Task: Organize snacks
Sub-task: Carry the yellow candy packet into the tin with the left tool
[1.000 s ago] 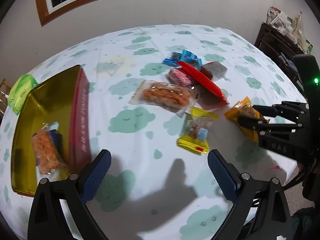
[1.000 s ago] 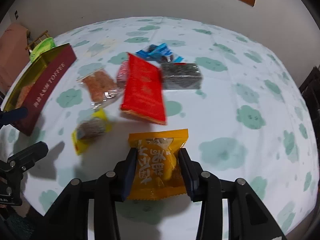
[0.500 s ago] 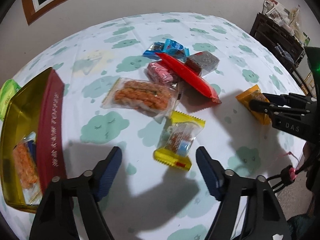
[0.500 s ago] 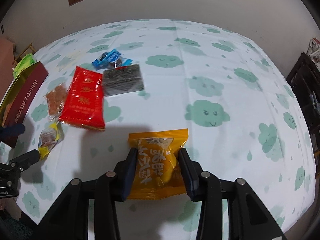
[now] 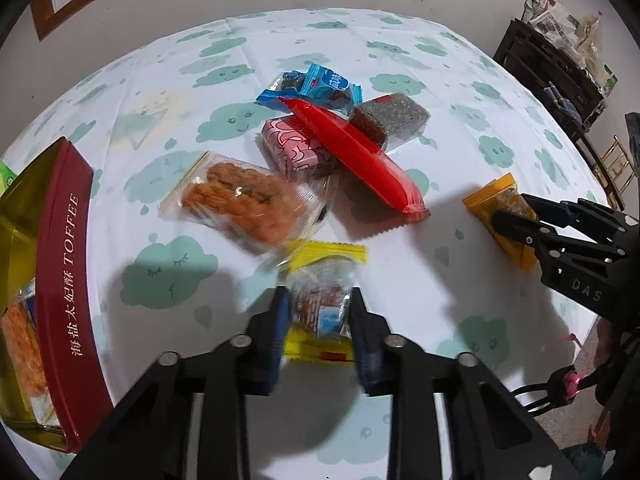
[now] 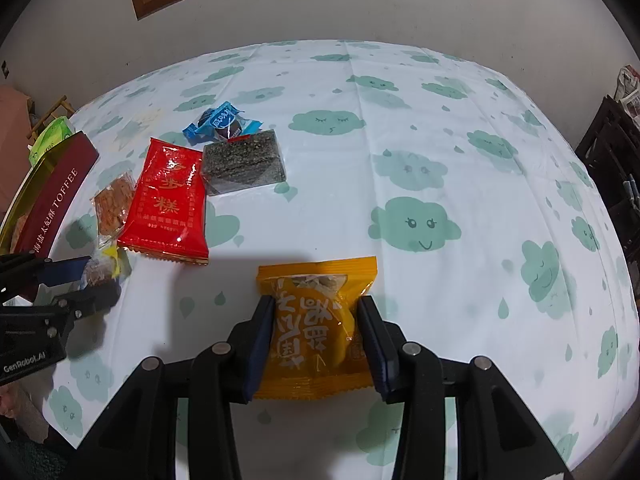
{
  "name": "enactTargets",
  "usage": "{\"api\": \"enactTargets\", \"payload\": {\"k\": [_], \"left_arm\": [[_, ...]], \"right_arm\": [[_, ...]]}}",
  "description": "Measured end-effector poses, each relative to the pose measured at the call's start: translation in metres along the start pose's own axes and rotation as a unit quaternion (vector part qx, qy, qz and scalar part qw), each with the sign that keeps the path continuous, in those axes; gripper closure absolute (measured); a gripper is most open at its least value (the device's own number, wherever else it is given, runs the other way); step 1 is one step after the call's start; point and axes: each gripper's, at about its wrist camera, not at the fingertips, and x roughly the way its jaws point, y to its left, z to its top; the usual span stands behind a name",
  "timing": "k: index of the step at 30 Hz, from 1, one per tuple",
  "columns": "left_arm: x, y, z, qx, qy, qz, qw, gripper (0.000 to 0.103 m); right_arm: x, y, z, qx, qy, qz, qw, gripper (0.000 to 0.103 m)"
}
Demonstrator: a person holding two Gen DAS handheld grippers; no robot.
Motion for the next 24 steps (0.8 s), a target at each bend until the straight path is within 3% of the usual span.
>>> {"api": "enactTargets", "payload": {"k": [24], "left_arm": [[-0.032,0.015,-0.022,-0.020,0.000,0.021,0.9996,0.082]], "right_arm": [[0.004,0.004,0.003,-0.006,0.017,-0.017,1.000,0.059]]}}
